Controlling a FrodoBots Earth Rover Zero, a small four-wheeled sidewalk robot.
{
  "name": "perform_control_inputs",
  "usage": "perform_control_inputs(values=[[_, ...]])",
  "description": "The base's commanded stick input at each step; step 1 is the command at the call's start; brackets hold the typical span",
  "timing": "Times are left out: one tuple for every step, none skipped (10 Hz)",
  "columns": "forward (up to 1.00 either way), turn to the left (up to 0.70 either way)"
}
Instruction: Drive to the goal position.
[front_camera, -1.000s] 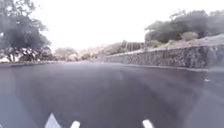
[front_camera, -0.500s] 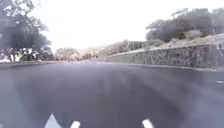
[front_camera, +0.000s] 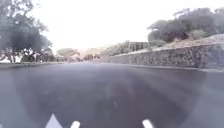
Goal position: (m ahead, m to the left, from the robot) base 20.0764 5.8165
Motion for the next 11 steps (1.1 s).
perform_control_inputs(values=[[0.7, 0.0], [0.7, 0.0], [0.7, 0.0], [0.7, 0.0], [0.7, 0.0], [0.7, 0.0], [0.7, 0.0], [0.7, 0.0], [0.7, 0.0], [0.7, 0.0], [0.7, 0.0]])
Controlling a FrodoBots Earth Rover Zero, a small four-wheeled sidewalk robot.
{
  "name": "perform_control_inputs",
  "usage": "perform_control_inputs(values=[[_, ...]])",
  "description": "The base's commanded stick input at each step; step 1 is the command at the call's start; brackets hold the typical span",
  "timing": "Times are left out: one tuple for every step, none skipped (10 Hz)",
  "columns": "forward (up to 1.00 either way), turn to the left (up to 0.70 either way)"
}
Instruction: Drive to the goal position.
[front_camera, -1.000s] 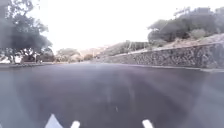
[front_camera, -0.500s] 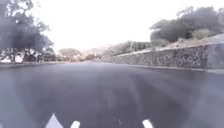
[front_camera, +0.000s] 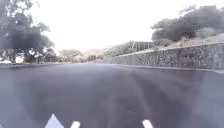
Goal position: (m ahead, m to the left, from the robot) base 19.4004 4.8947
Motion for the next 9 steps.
perform_control_inputs(values=[[0.7, 0.0], [0.7, 0.0], [0.7, 0.0], [0.7, 0.0], [0.7, 0.0], [0.7, 0.0], [0.7, 0.0], [0.7, 0.0], [0.7, 0.0]])
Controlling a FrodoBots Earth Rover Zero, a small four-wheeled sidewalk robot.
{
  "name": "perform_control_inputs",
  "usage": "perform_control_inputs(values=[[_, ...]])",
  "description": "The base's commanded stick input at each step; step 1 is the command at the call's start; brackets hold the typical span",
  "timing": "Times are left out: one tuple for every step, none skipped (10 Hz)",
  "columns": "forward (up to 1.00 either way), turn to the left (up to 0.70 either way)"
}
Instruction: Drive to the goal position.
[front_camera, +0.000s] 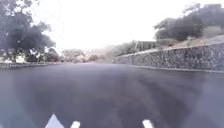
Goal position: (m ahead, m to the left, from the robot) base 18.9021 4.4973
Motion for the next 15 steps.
perform_control_inputs(values=[[0.7, 0.0], [0.7, 0.0], [0.7, 0.0], [0.7, 0.0], [0.7, 0.0], [0.7, 0.0], [0.7, 0.0], [0.7, 0.0], [0.7, 0.0], [0.7, 0.0], [0.7, 0.0], [0.7, 0.0], [0.7, 0.0], [0.7, 0.0], [0.7, 0.0]])
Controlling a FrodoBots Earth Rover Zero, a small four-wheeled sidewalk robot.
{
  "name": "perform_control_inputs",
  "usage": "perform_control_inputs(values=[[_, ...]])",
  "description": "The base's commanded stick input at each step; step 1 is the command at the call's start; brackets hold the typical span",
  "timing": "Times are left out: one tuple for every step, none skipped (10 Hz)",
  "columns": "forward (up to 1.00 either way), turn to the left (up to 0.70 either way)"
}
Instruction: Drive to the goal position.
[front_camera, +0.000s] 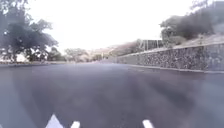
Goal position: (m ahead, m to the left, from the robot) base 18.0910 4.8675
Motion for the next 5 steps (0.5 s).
perform_control_inputs(values=[[0.7, 0.0], [0.7, 0.0], [0.7, 0.0], [0.7, 0.0], [0.7, 0.0]])
